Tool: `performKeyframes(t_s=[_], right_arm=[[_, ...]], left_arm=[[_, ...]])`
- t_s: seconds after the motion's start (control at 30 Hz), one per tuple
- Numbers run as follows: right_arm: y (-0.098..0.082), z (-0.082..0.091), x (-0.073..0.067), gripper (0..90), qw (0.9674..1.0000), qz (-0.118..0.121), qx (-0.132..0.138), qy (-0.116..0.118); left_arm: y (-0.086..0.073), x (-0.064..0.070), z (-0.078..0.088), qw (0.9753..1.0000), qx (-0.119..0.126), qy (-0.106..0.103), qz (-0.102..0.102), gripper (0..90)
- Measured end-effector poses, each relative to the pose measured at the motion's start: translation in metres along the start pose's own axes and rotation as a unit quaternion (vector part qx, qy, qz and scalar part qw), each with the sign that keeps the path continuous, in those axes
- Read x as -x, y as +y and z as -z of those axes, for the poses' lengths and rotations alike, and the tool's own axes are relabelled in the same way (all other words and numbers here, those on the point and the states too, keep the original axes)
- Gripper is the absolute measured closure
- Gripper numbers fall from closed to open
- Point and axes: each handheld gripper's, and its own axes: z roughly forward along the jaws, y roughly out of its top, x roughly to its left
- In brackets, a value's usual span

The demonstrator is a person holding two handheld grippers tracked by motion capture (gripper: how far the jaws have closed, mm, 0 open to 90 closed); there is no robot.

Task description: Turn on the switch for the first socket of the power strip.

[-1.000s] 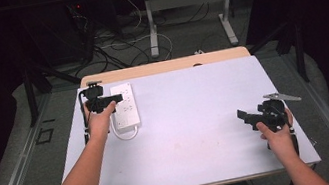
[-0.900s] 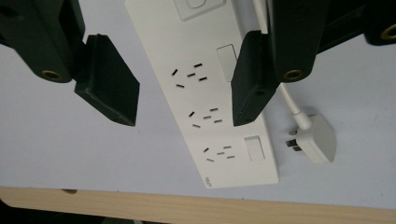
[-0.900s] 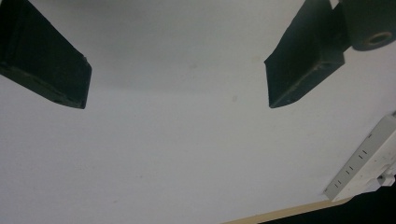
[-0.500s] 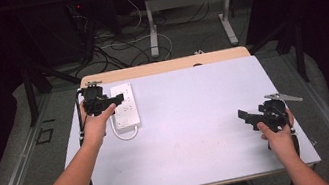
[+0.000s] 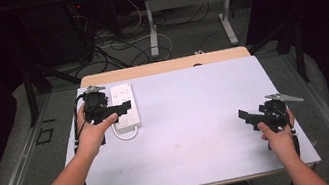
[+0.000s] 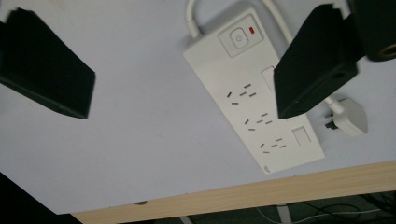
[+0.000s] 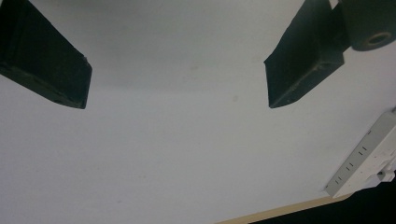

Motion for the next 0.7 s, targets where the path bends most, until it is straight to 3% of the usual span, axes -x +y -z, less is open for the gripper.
performKeyframes(t_s=[0.23, 0.3, 0.4, 0.43, 0.47, 0.7], right_arm=[[0.000, 0.000, -0.001, 6.7, 1.0000, 0.002, -0.004, -0.002], [0.000, 0.000, -0.001, 6.7, 1.0000, 0.001, -0.004, -0.002], [0.000, 0.001, -0.001, 6.7, 1.0000, 0.001, -0.005, -0.003], [0.000, 0.001, -0.001, 6.7, 1.0000, 0.000, -0.005, -0.003], [0.000, 0.001, -0.001, 6.7, 1.0000, 0.000, -0.005, -0.003], [0.000, 0.001, -0.001, 6.9, 1.0000, -0.001, 0.000, 0.000]], left_arm=[[-0.010, 0.012, 0.017, 0.9996, 0.012, -0.013, -0.023, 0.1], [-0.013, 0.015, 0.022, 0.9995, 0.016, -0.022, -0.017, 0.1], [-0.019, 0.016, 0.029, 0.9989, 0.017, -0.034, -0.026, 0.1], [-0.021, 0.017, 0.030, 0.9988, 0.028, -0.030, -0.026, 0.1], [-0.022, 0.017, 0.034, 0.9989, 0.018, -0.031, -0.031, 0.1], [-0.038, 0.017, 0.049, 0.9985, 0.036, -0.025, -0.033, 0.1]])
